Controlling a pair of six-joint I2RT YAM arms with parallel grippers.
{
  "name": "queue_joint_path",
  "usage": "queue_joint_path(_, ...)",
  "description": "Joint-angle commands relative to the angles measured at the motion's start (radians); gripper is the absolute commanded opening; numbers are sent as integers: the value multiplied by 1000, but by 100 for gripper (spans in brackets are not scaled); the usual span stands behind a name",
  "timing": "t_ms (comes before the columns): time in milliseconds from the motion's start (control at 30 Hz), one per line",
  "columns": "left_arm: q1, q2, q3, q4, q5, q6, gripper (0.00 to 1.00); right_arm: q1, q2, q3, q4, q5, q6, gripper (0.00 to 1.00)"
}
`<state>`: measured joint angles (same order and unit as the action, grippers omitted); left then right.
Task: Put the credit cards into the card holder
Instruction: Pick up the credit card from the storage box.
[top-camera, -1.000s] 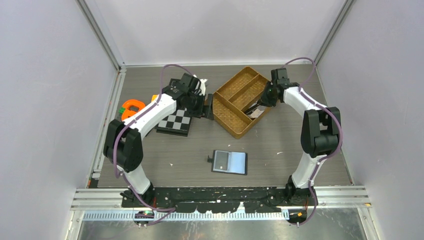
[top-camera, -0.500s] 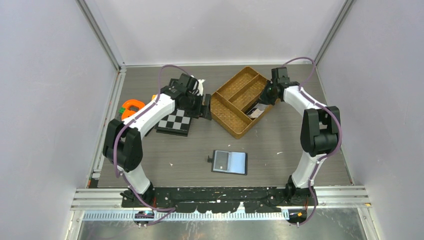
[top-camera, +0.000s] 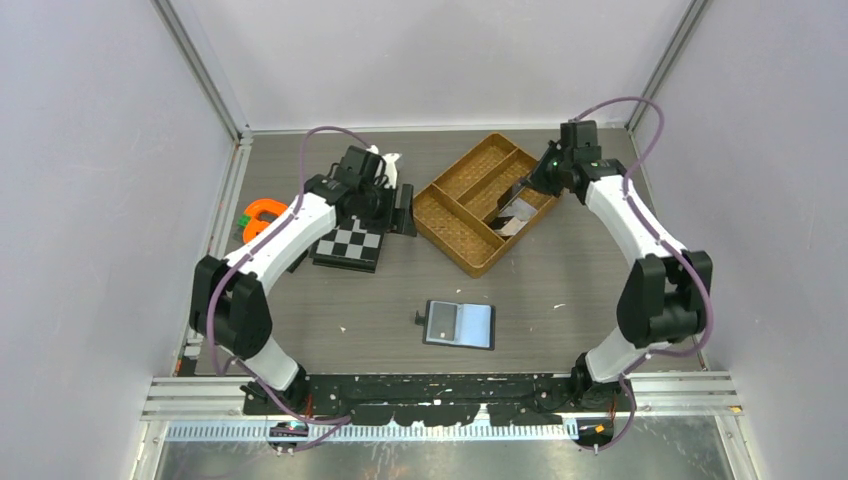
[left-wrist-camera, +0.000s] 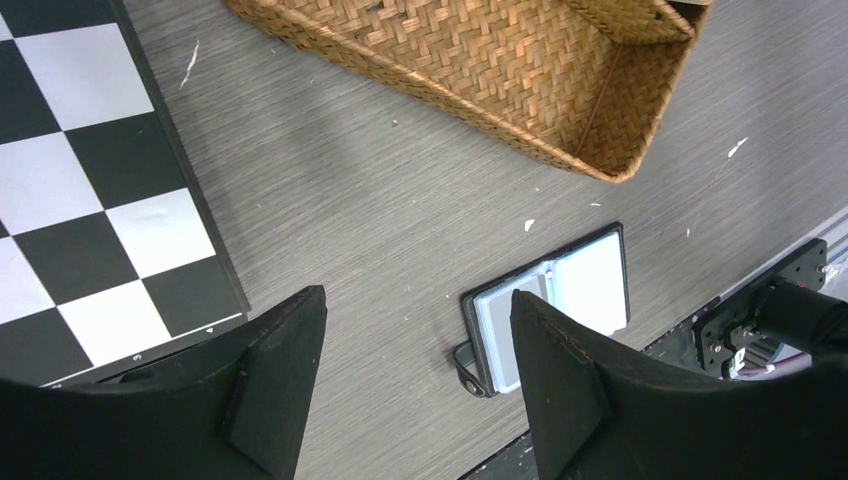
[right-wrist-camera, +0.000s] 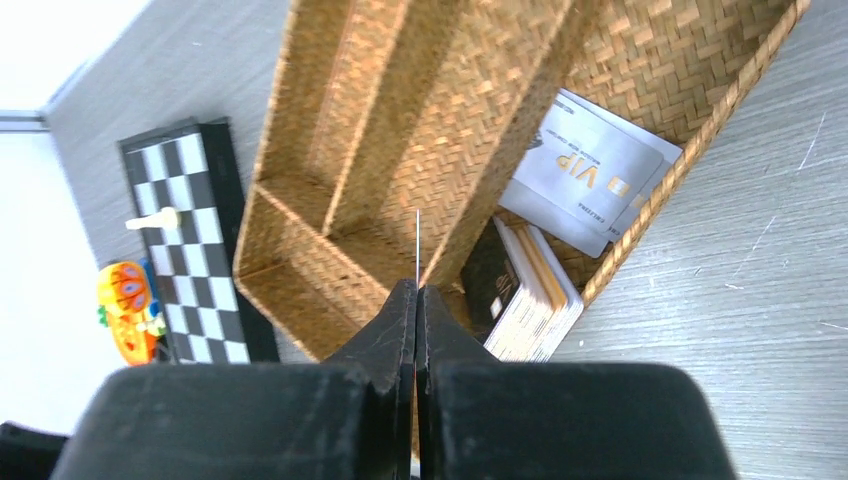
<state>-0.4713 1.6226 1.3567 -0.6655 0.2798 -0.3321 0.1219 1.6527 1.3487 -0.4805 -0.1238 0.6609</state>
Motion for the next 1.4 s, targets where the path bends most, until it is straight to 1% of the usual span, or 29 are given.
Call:
queue_joint_path(0, 7, -102, -11, 26, -2, 25, 69, -4, -142, 27, -26, -41, -31, 0)
queue_joint_path(100, 7, -154, -23, 46, 20, 35, 70, -3, -214, 2, -24, -181, -92, 0)
queue_joint_path(167, 8, -190, -31, 68, 76, 38, 70, -1, -254, -24, -15, -295, -124, 0)
queue_joint_path(300, 14, -255, -46, 122, 228, 26, 72, 39, -335, -84, -7, -495, -206, 0)
queue_joint_path(433, 16, -295, -59, 180, 413, 2, 73, 127, -388, -98, -43, -667, -284, 1)
queue_joint_path(500, 16, -302, -70, 219, 539, -24, 73, 181, -400, -86, -68, -709, -305, 1)
queue_joint_path(567, 16, -304, -90, 258, 629, -56, 74, 229, -408, -73, -71, -745, -312, 0)
queue_joint_path(667, 16, -316, -120, 283, 685, -70, 74, 275, -405, -53, -58, -798, -302, 0)
queue_joint_path(800, 14, -329, -155, 302, 779, -90, 74, 314, -409, -34, -26, -818, -286, 0)
queue_joint_path(933, 9, -337, -200, 367, 874, -148, 65, 323, -410, -32, 14, -834, -265, 0)
queue_joint_path(1033, -3, -345, -230, 412, 908, -187, 53, 329, -404, -31, 15, -836, -265, 1)
queue_joint_path(1100, -22, -344, -248, 453, 919, -218, 47, 331, -401, -33, 15, -836, -267, 1)
queue_joint_path(1133, -33, -341, -256, 476, 924, -233, 42, 334, -400, -34, 15, -836, -267, 0)
queue_joint_path(1267, -58, -342, -290, 542, 929, -283, 17, 337, -399, -35, 8, -831, -272, 0)
queue_joint_path(1333, -58, -349, -301, 555, 924, -293, 10, 336, -401, -34, 2, -827, -275, 0)
queue_joint_path(1367, -58, -351, -305, 564, 921, -299, 5, 337, -402, -35, 3, -827, -274, 0)
